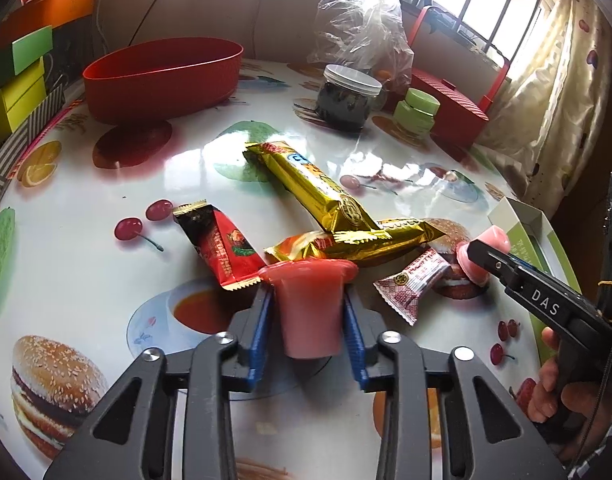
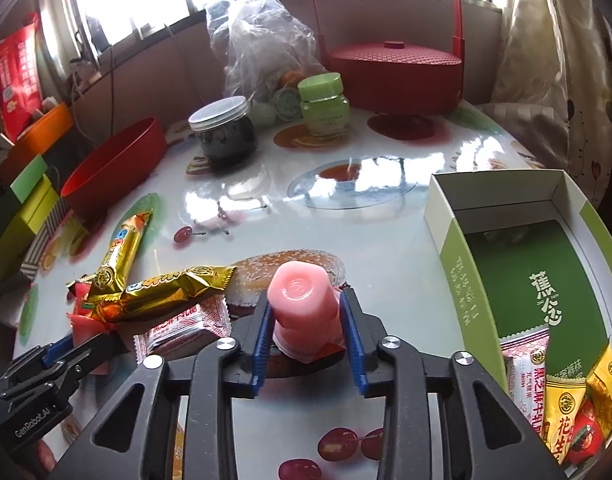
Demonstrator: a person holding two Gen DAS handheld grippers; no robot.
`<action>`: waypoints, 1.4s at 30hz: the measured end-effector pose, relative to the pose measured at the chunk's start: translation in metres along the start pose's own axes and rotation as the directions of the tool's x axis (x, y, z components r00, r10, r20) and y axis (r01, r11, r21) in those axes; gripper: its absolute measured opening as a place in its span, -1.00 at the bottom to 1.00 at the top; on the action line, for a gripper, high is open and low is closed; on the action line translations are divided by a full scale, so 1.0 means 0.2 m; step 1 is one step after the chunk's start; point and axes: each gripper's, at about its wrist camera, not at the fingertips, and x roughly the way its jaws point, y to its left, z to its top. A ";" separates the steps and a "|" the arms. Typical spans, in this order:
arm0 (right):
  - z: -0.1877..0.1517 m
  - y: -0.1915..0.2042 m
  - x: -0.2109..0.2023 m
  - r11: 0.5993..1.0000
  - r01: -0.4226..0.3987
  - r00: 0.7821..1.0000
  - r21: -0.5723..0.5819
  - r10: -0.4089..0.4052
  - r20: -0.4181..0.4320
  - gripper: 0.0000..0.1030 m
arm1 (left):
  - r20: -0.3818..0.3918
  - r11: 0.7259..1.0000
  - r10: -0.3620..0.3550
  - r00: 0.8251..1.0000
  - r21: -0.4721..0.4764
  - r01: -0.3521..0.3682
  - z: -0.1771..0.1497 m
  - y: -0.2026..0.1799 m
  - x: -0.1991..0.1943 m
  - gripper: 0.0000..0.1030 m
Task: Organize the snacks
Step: 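Grasp a pink jelly cup with the left gripper while the right grasps another pink jelly cup, then carry both pink jelly cups over the green box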
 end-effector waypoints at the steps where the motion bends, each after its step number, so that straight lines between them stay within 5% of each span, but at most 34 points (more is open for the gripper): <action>1: 0.00 0.00 0.00 1.000 -0.001 1.000 0.001 0.001 0.001 -0.40 | 0.000 1.000 0.001 1.000 0.002 -0.001 0.00 0.00 0.00 -0.37; 42: -0.16 -0.07 -0.29 0.999 -0.025 0.997 0.046 0.021 0.079 -0.44 | 0.045 0.997 -0.040 0.998 0.073 0.037 -0.11 -0.12 -0.18 -0.39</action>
